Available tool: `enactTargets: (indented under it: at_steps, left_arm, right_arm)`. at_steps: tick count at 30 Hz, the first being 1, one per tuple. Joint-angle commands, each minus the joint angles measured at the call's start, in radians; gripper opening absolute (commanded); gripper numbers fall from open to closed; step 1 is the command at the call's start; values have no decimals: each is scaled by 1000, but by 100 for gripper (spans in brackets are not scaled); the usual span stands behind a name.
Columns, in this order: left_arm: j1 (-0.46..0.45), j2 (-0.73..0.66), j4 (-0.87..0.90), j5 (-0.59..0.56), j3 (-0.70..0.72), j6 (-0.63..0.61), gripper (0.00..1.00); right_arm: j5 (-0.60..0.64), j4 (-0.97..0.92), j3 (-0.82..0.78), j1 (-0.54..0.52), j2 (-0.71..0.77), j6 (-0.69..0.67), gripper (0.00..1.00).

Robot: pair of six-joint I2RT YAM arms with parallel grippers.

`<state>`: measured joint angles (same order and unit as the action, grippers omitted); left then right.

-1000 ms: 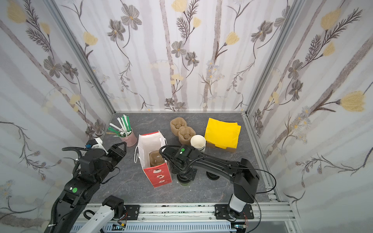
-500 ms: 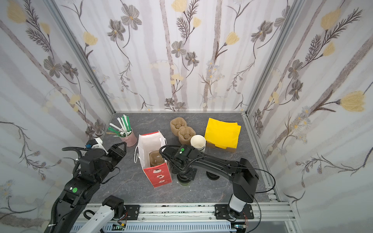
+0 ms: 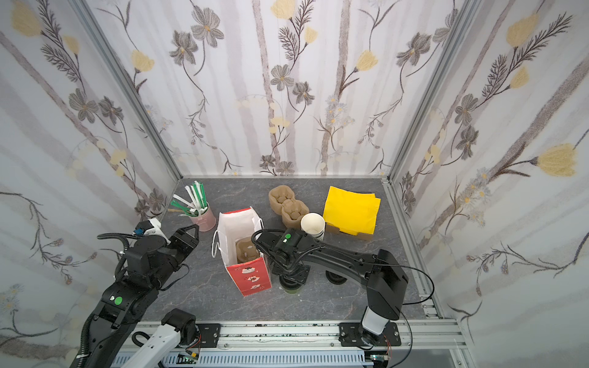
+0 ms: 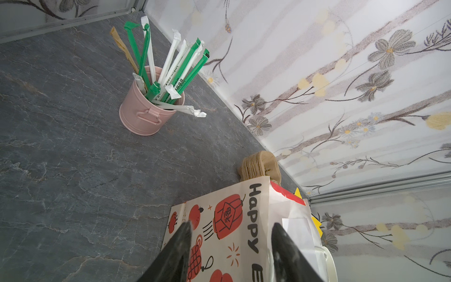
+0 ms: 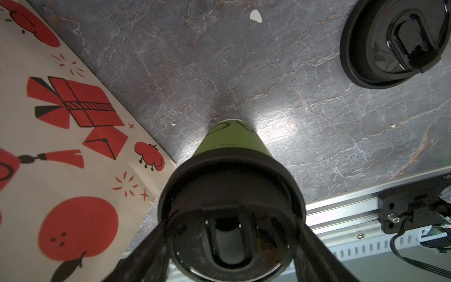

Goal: Pack a coffee takeout order
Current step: Pick up the coffee cup from the bottom-center of the table.

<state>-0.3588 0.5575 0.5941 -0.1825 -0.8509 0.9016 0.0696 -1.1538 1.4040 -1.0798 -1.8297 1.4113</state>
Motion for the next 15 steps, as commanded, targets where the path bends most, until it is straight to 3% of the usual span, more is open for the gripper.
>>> enactTargets:
  at_steps: [1,8,15]
  left_arm:
    - [0,4,-30,-20,0,10,53]
    - [1,5,-31,-6,-6,2,53]
    - [1,42,-28,89,-51,-36,54]
  right_arm:
    - [25,-19,6,0,20,4,72]
    - [36,-68,-6,-2,76,-24,70]
    - [40,-100,-73,-2,218,-84,69]
